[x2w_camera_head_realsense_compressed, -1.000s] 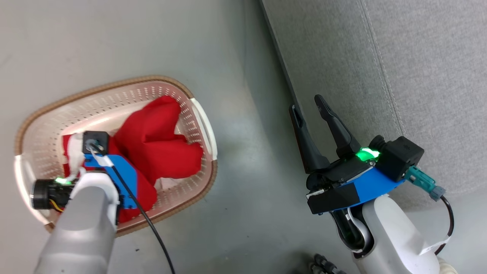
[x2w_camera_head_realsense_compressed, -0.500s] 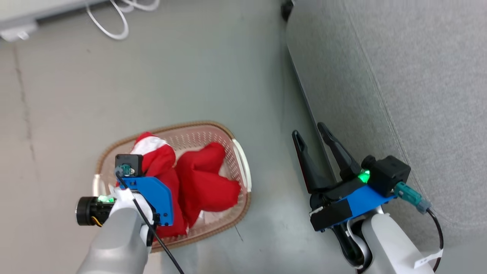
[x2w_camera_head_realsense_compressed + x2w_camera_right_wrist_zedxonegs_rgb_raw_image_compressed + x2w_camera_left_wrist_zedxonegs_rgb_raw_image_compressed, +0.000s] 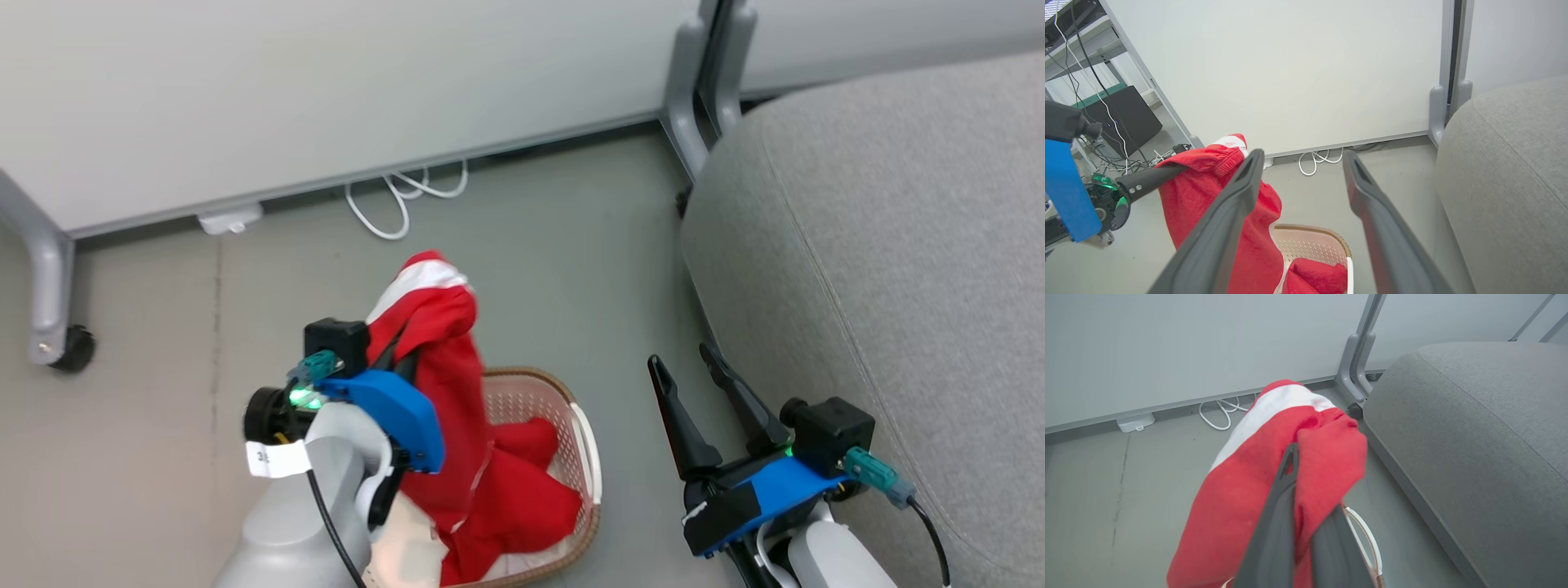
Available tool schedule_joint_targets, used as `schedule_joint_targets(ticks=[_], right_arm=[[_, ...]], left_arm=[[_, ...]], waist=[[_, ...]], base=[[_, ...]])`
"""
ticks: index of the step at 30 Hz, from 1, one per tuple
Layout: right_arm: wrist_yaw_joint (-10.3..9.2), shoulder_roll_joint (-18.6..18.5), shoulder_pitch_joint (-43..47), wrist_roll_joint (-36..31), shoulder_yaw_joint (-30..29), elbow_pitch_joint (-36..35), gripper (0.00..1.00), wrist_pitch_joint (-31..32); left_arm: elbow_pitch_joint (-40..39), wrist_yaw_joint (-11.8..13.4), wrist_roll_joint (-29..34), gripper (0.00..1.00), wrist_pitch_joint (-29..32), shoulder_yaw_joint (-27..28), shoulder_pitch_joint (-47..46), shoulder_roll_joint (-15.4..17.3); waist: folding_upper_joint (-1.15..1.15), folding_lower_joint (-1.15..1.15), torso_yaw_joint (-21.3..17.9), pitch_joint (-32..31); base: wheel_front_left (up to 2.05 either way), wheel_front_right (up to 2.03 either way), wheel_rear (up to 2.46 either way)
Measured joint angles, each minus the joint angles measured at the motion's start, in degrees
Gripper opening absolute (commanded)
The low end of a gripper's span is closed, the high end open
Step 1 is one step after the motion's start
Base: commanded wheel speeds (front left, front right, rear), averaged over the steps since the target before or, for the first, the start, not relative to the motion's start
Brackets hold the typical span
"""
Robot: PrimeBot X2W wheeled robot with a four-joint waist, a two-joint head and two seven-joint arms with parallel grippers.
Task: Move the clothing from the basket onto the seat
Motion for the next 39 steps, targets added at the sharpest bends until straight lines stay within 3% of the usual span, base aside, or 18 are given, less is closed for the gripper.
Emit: schedule_joint_targets(ticks=[5, 20, 39], right_arm=[[-0.01, -0.01, 1.81, -0.02, -0.48, -0.21, 1.00, 0.81], [-0.01, -0.01, 5.06, -0.44, -0.32, -2.26, 1.00, 3.35], [-0.01, -0.01, 6.04, -0.51, 0.22, -3.43, 1.00, 4.60]], left_arm=[[-6.53, 0.23, -5.31, 0.00, -0.03, -6.39, 0.00, -0.03], [-20.61, 5.22, -15.81, 0.00, -0.08, -21.18, -7.54, -0.07], [-21.11, 7.81, -22.90, 0.00, -0.80, -30.32, -12.32, -0.07]], waist=[[0.00, 0.00, 2.39, -3.55], [0.00, 0.01, 4.61, -8.46], [0.00, 0.01, 3.06, -8.96]], base=[[0.00, 0.00, 0.00], [0.00, 0.00, 0.00], [0.00, 0.00, 0.00]])
